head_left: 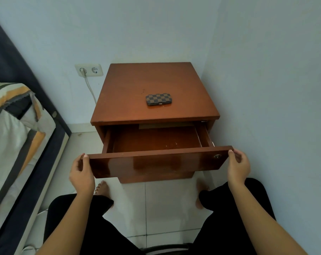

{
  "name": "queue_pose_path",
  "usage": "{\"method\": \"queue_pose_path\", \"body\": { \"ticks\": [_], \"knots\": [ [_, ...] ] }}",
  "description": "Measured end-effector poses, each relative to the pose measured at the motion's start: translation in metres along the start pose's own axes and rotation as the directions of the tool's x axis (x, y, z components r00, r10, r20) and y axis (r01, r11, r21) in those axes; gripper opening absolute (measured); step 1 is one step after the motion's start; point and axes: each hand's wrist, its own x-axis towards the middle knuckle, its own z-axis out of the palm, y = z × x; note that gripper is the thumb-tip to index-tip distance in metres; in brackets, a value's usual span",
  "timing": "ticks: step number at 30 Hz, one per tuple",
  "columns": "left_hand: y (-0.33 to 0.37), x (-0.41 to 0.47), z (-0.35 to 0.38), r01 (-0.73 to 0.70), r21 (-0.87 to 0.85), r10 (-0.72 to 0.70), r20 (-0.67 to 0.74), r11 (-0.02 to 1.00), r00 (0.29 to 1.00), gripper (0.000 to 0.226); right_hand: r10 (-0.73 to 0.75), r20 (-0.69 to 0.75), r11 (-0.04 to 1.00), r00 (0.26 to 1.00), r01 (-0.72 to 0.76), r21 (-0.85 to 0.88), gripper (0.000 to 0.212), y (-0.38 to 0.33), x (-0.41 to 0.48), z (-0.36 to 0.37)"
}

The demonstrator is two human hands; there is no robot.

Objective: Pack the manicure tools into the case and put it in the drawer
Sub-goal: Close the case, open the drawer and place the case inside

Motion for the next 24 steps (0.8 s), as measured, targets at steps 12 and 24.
{"method": "queue_pose_path", "body": {
  "ticks": [12,24],
  "knots": [
    [0.031,0.013,0.005,-0.116,0.182,0.126,-0.04,0.976,0.991,0.037,-0.187,0.148,0.977,0.971,0.2,-0.078,0.019,-0.032,0.022,0.002],
    [0.086,0.088,0.159,-0.729,0.486,0.295,0.693,0.481,0.657,0.06,-0.373,0.854,0.573,0.362,0.814,-0.094,0.036,-0.124,0.046,0.193]
  ]
}}
